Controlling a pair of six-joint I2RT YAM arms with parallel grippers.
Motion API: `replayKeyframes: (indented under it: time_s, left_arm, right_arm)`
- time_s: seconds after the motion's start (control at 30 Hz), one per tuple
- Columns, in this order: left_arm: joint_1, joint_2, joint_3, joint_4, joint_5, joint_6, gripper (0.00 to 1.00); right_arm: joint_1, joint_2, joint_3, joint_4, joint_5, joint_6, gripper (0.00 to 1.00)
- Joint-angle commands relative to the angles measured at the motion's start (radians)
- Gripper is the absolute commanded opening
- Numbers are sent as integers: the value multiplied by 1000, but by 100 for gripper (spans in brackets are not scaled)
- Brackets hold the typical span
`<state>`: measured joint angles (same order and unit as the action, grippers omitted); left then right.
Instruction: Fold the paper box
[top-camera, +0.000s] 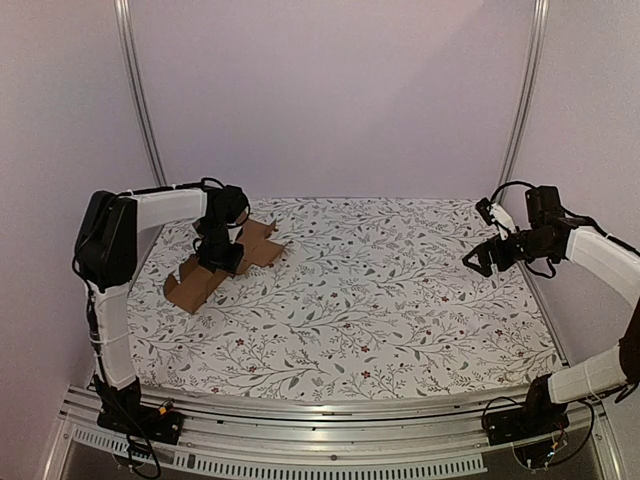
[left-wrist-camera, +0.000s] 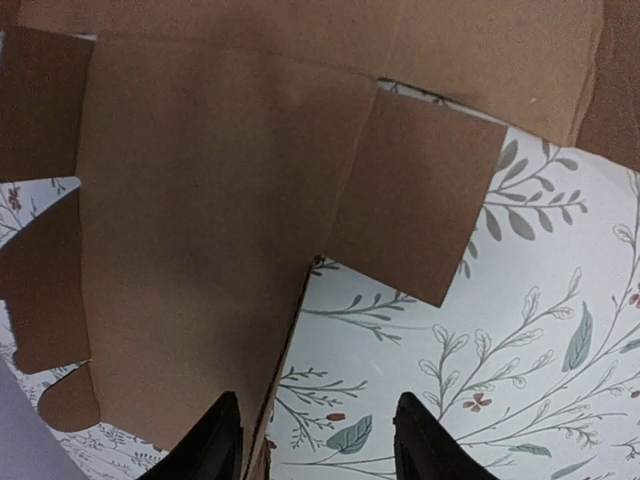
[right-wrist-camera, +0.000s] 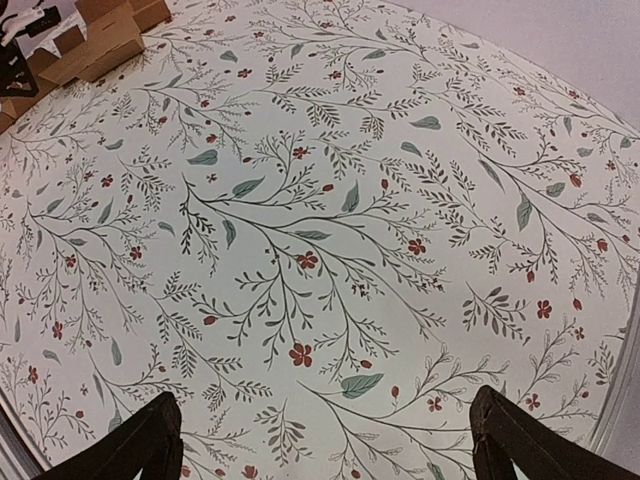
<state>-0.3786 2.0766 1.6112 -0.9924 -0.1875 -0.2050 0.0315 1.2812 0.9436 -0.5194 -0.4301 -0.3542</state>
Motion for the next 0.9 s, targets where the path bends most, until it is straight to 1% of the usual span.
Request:
replayKeyframes:
  time_s: [0.0, 0.07, 0.1, 0.17, 0.3, 0.43, 0.53, 0.57, 0.67, 0.7, 0.73, 0.77, 0.83, 0.87]
  left_arm:
    - [19, 48, 15, -11, 48, 22, 43]
    - [20, 70, 27, -14, 71, 42, 24]
    - [20, 76, 28, -18, 78, 44, 19]
    - [17, 78, 23, -20, 96, 42, 10]
    - [-31, 44, 9, -21, 84, 72, 0]
    - [-144, -20, 0, -16, 81, 146, 0]
    - [-255, -79, -25, 13, 128, 238, 0]
    - [-296, -97, -32, 21, 159, 282, 0]
    - [-446, -160, -89, 65, 320, 434, 0]
    - [-515, -173, -99, 68, 307, 511, 0]
    - [-581, -179, -106, 67, 271, 545, 0]
    - [-640, -181, -113, 64, 224, 612, 0]
    - [-712, -174, -123, 59, 123, 685, 0]
    - [-727, -168, -127, 58, 75, 707, 0]
  right_arm:
    - [0, 15, 30, -37, -21, -24, 99]
    - [0, 18, 30, -42, -22, -31, 99]
    - [0, 18, 30, -43, -23, -34, 99]
    - [-2, 22, 33, -47, -25, -38, 99]
    - [-1, 28, 36, -55, -30, -43, 99]
    - [0, 34, 38, -59, -32, -46, 99]
    - [-1, 40, 40, -61, -33, -49, 99]
    - [0, 42, 40, -61, -34, -49, 99]
    - [-2, 52, 47, -62, -37, -44, 99]
    - [-2, 55, 54, -63, -36, -32, 99]
    - [-1, 62, 60, -64, -33, -23, 99]
    - [-3, 66, 64, -64, -34, -11, 99]
    - [-4, 78, 72, -70, -54, 6, 99]
    - [-3, 86, 76, -74, -63, 9, 99]
